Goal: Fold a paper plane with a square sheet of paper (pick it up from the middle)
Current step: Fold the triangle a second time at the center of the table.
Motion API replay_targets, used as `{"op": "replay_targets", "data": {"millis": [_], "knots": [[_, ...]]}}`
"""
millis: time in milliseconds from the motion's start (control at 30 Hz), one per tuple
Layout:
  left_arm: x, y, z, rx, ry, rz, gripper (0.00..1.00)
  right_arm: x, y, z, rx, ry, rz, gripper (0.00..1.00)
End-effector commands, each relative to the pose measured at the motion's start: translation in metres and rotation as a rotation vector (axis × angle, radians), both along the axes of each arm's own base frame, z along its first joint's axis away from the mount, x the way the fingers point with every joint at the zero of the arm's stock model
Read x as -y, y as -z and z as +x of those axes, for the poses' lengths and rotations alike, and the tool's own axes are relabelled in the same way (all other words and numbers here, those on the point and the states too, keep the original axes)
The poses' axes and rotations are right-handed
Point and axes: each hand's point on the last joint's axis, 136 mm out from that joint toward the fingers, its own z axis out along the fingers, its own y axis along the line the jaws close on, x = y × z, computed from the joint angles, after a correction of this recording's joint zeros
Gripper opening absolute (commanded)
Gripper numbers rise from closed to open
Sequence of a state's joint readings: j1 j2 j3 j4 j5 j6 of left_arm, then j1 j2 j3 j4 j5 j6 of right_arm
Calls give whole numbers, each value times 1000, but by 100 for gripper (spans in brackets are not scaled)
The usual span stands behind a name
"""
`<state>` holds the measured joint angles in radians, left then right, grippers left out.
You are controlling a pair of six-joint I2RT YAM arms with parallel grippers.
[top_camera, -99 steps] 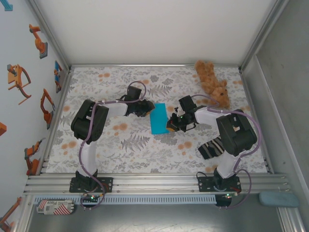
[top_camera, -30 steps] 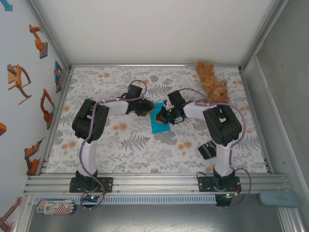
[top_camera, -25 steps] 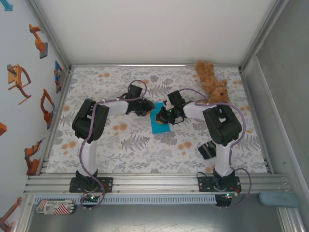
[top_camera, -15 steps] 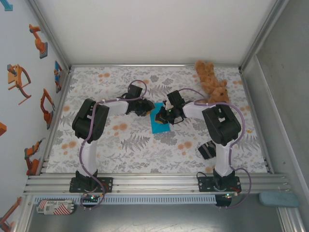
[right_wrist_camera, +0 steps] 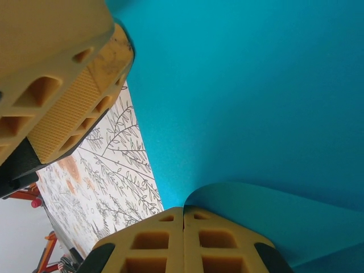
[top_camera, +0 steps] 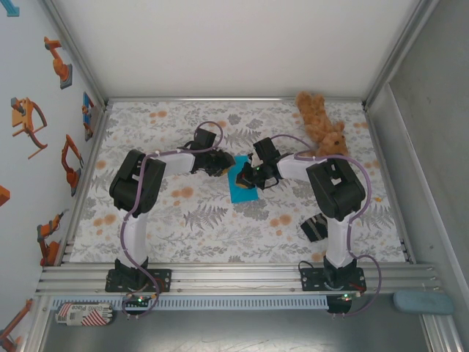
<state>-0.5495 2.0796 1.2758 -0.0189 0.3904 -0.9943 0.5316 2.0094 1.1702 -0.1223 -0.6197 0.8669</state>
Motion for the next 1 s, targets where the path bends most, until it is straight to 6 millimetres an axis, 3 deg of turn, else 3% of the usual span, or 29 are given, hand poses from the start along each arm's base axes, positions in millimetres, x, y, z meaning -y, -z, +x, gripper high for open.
{"op": "replay_targets", "data": {"millis": [0, 967], "knots": [[-13, 36, -23, -113, -2, 89, 31, 0, 6, 4, -6, 19, -32, 0], [-14, 37, -23, -116, -1, 89, 31, -6, 4, 5, -5, 11, 1, 0]]}}
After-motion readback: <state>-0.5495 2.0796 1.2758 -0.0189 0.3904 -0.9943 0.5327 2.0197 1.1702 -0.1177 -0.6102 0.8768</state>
